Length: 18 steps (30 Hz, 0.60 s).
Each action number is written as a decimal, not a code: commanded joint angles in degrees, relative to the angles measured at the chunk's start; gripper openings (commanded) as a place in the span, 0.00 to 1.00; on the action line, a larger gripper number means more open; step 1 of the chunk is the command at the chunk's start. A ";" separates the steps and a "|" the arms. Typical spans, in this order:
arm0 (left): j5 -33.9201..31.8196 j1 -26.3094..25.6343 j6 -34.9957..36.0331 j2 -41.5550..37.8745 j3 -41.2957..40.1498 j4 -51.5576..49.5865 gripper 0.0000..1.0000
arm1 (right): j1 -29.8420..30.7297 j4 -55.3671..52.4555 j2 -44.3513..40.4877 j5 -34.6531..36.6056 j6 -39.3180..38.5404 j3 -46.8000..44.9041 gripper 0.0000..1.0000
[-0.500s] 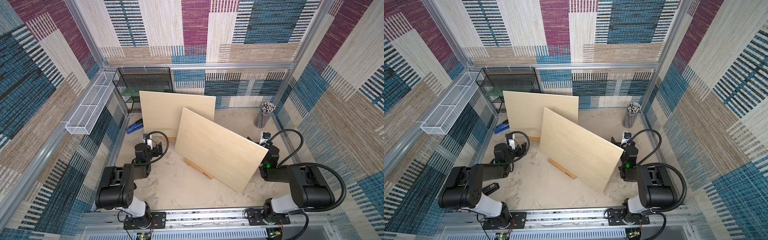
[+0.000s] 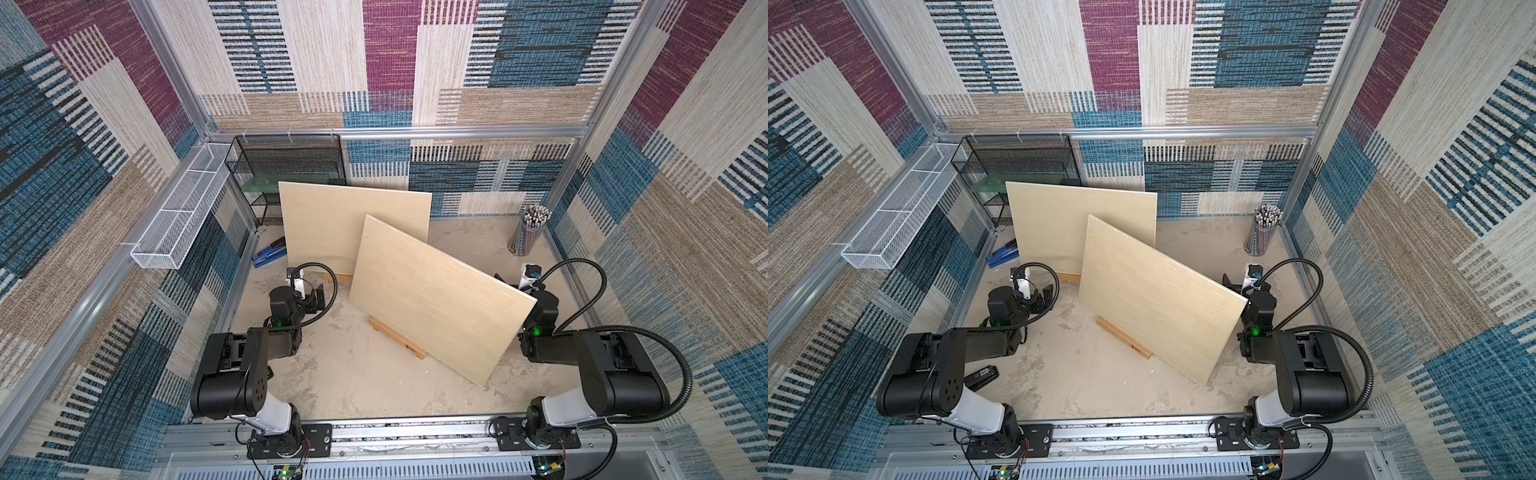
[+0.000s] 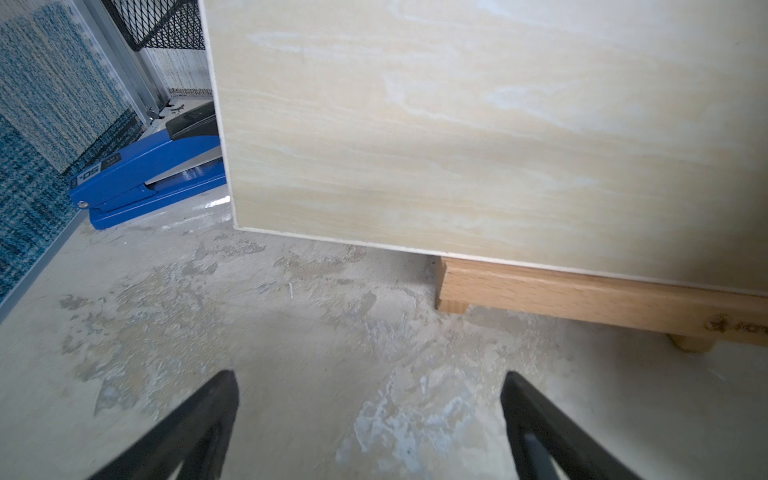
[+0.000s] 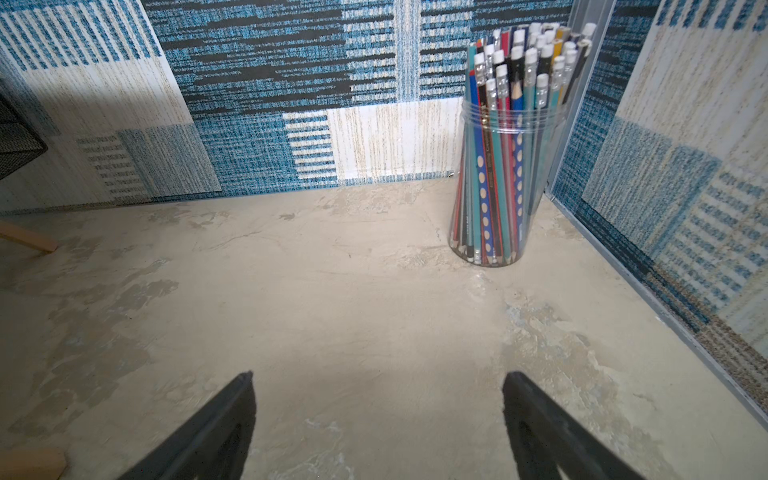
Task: Disassemble the easel
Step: Pick up the drawing board from the easel.
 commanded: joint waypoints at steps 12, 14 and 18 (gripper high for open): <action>0.75 0.07 0.39 -0.05 0.12 0.20 1.00 | -0.19 -0.04 -0.57 1.18 0.40 0.51 0.95; 0.28 0.07 0.65 -1.30 0.14 -0.58 0.96 | -0.22 -8.44 -2.99 7.99 3.77 4.05 0.95; -2.67 0.07 -0.23 -7.08 4.07 -13.16 0.95 | -0.99 -29.75 -5.37 15.78 5.20 15.91 0.95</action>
